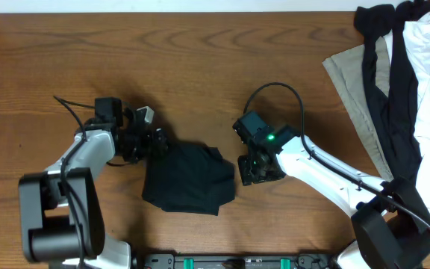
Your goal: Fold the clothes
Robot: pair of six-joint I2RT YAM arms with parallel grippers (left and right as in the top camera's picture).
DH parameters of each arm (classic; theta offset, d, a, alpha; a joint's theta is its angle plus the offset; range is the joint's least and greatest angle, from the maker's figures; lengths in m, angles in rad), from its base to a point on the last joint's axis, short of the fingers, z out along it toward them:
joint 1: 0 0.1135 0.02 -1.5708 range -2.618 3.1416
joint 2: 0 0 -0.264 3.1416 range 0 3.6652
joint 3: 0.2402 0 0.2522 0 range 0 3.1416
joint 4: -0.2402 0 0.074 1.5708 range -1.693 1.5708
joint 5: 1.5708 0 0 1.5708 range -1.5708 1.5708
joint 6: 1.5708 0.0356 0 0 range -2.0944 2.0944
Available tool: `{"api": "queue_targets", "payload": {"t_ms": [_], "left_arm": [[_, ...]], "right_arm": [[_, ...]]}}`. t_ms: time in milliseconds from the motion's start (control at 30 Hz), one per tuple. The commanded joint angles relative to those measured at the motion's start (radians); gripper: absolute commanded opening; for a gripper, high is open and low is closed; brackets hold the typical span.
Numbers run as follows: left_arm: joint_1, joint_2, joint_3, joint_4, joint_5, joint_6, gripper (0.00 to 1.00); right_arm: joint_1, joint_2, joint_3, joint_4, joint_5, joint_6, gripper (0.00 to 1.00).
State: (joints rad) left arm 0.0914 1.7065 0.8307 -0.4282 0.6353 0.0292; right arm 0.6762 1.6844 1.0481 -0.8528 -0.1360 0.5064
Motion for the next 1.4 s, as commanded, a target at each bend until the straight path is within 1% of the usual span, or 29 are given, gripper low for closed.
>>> {"api": "queue_targets", "payload": {"t_ms": [0, 33, 100, 133, 233, 367, 467, 533, 633, 733, 800, 967, 1033, 1133, 1267, 1300, 1367], "left_arm": [[-0.003, 0.064, -0.041, -0.023, 0.013, 0.03, 0.41], [-0.003, 0.063, -0.041, -0.026, 0.012, 0.03, 0.27], [-0.003, 0.063, -0.041, -0.029, 0.012, 0.03, 0.1], [-0.003, 0.063, -0.041, -0.029, 0.012, 0.03, 0.07], [-0.003, 0.063, -0.031, -0.018, 0.01, 0.027, 0.06], [0.013, 0.062, 0.021, 0.027, 0.0, -0.062, 0.06], [0.06, 0.062, 0.072, 0.087, -0.001, -0.18, 0.06], [0.115, 0.062, 0.107, 0.124, -0.05, -0.301, 0.06], [0.2, 0.062, 0.126, 0.13, -0.144, -0.431, 0.06], [0.301, 0.063, 0.125, 0.066, -0.193, -0.537, 0.06], [0.37, 0.063, 0.125, -0.049, -0.192, -0.589, 0.06], [0.476, 0.063, 0.121, -0.329, -0.233, -0.582, 0.06], [0.498, 0.063, 0.121, -0.4, -0.238, -0.518, 0.08], [0.511, 0.063, 0.121, -0.444, -0.237, -0.432, 0.13], [0.512, 0.063, 0.121, -0.45, -0.237, -0.409, 0.13], [0.512, 0.063, 0.121, -0.446, -0.237, -0.407, 0.13], [0.511, 0.063, 0.121, -0.446, -0.237, -0.403, 0.13]], "right_arm": [[-0.004, 0.004, 0.018, 0.0, 0.005, -0.018, 0.5], [-0.003, 0.004, 0.018, 0.0, 0.005, -0.018, 0.51], [-0.003, 0.004, 0.018, -0.002, 0.005, -0.018, 0.5], [-0.003, 0.004, 0.018, -0.003, 0.005, -0.018, 0.51], [-0.004, 0.004, 0.018, -0.003, 0.005, -0.018, 0.51], [-0.004, 0.004, 0.018, -0.003, 0.006, -0.018, 0.51], [-0.004, 0.004, 0.018, -0.005, 0.007, -0.018, 0.5], [-0.004, 0.004, 0.018, -0.005, 0.007, -0.018, 0.5], [-0.004, 0.004, 0.018, -0.005, 0.008, -0.018, 0.51], [-0.004, 0.004, 0.018, -0.004, 0.01, -0.018, 0.51], [-0.004, 0.004, 0.018, -0.003, 0.024, -0.018, 0.51], [-0.004, 0.004, 0.018, 0.002, 0.043, -0.018, 0.51], [-0.004, 0.004, 0.018, 0.003, 0.043, -0.019, 0.52], [-0.004, 0.004, 0.018, 0.003, 0.043, -0.019, 0.52], [-0.003, 0.004, 0.018, 0.011, 0.033, -0.04, 0.52], [-0.002, 0.004, 0.018, 0.027, 0.002, -0.078, 0.53], [0.002, 0.004, 0.018, 0.08, -0.143, -0.237, 0.52]]}}
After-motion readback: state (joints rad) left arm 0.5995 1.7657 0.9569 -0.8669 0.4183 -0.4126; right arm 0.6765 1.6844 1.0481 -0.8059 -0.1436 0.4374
